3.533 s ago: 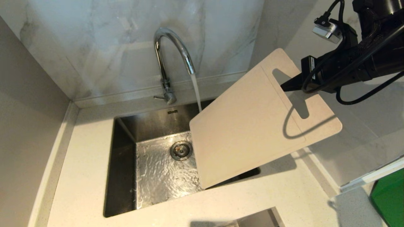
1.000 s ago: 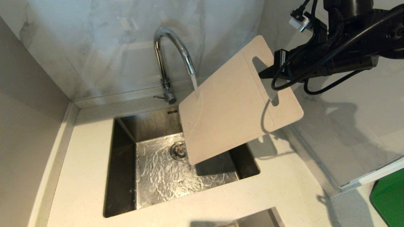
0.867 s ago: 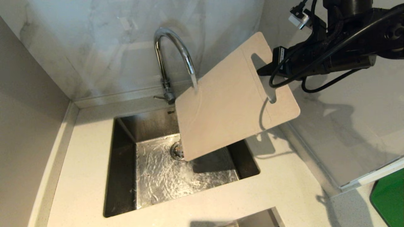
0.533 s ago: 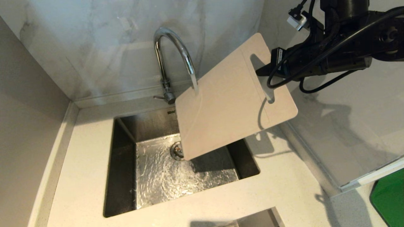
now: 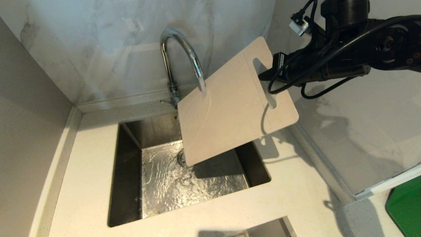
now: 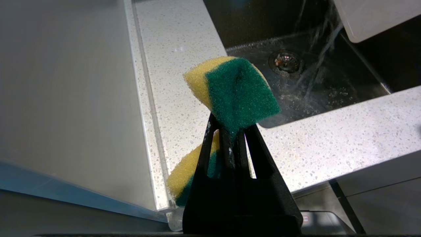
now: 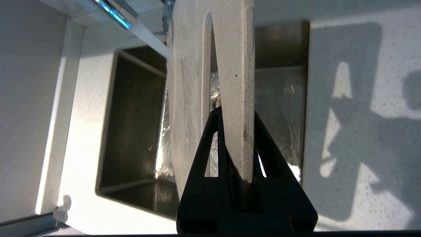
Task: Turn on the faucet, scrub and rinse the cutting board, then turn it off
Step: Scrub the cutting board underwater
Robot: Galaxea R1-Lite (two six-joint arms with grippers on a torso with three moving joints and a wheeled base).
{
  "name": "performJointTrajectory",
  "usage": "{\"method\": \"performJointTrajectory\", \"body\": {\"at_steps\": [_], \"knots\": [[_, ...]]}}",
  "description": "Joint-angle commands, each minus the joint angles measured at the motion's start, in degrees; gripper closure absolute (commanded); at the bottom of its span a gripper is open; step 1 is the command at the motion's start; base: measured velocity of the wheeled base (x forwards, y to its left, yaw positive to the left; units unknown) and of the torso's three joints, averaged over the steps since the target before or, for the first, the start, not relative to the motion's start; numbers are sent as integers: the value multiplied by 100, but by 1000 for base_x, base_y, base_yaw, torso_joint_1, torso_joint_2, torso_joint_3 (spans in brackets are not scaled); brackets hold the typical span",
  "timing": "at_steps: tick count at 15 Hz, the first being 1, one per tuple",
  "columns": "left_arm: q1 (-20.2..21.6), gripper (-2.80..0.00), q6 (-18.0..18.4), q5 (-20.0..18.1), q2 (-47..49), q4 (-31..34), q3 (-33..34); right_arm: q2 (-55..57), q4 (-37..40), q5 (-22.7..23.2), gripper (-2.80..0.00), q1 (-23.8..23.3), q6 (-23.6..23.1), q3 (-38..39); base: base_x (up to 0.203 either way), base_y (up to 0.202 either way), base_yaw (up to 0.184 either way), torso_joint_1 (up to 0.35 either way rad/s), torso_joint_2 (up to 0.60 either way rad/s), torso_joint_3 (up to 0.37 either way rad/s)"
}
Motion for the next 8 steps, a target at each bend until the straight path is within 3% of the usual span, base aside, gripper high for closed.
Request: {"method": "performJointTrajectory", "body": {"at_steps": [1,8], "knots": [[-1,0,-4,0,-4,-5,0,74,-15,25,0,47,12,-1,0,0,0,0,0,0],[-5,0,-4,0,-4,-5,0,203,-164,16,0,270,170,-1,0,0,0,0,0,0]]}}
